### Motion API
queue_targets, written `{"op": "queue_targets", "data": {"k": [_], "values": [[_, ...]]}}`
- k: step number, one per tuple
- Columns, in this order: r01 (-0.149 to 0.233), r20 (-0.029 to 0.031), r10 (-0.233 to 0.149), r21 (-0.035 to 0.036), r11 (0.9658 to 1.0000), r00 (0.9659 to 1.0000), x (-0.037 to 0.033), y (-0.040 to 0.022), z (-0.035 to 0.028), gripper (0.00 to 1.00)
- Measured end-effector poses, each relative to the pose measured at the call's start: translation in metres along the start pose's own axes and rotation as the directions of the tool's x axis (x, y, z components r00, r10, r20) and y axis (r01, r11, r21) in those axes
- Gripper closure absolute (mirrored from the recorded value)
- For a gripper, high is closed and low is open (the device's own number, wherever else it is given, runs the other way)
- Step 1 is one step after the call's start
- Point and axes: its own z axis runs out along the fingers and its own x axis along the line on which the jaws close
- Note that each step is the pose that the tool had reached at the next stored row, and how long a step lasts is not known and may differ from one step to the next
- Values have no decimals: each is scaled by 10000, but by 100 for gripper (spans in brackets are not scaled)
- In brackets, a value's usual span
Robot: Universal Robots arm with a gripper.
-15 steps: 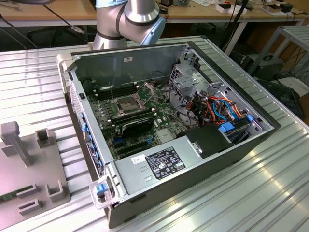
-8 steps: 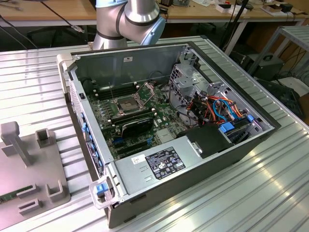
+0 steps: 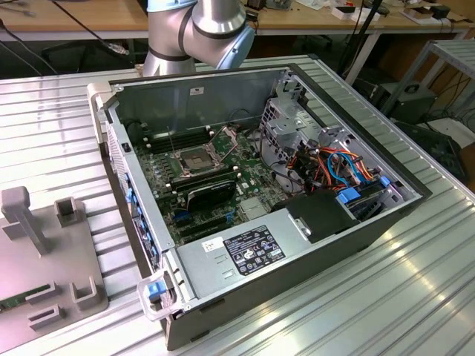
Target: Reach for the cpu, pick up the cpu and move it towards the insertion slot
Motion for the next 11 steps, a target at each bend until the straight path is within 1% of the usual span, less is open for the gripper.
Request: {"op": "queue_targets", "data": {"k": [11], "values": [[0, -1, 0, 0, 10000, 10000, -103, 0, 0, 45]]}}
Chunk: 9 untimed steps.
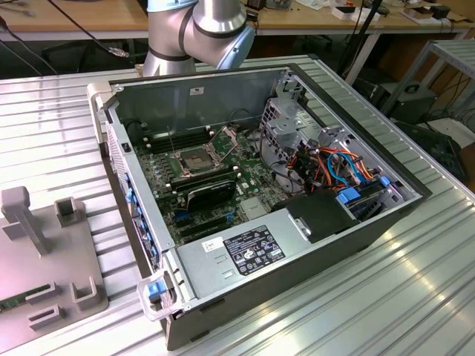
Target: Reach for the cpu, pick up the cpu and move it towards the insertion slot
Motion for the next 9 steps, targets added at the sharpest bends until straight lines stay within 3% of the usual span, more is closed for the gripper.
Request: {"op": "queue_targets", "data": {"k": [9], "values": [[0, 1, 0, -1, 10000, 10000, -69, 0, 1, 45]]}}
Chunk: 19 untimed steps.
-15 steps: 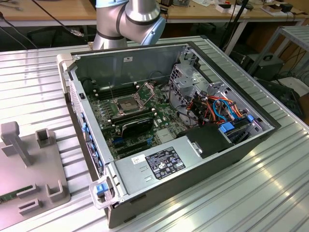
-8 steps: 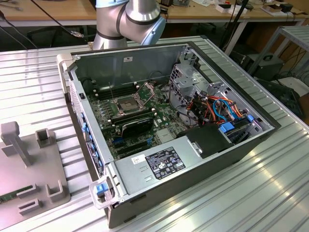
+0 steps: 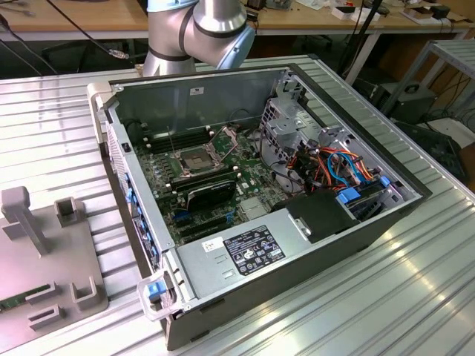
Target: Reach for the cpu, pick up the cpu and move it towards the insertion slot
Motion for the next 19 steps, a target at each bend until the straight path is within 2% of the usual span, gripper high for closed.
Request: {"op": "queue_targets", "data": {"k": [4, 8, 19], "values": [[-1, 0, 1, 0, 10000, 10000, -29, 0, 0, 45], [0, -1, 0, 1, 10000, 10000, -110, 0, 0, 45], [0, 0, 0, 8, 10000, 10000, -236, -1, 0, 45]]}}
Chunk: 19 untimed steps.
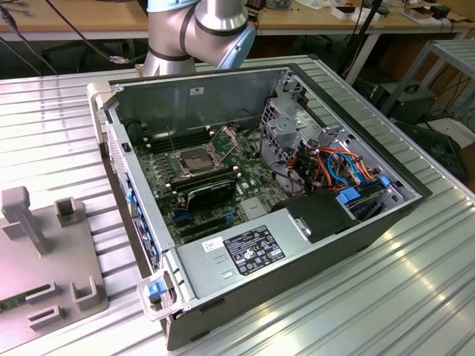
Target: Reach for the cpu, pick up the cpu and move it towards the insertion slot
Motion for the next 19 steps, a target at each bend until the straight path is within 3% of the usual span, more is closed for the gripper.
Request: {"op": "queue_targets", "data": {"k": [8, 12, 19], "values": [[-1, 1, 1, 10, 10000, 10000, -100, 0, 1, 45], [0, 0, 0, 10, 10000, 10000, -233, -1, 1, 45], [0, -1, 0, 11, 10000, 10000, -337, -1, 1, 45]]}}
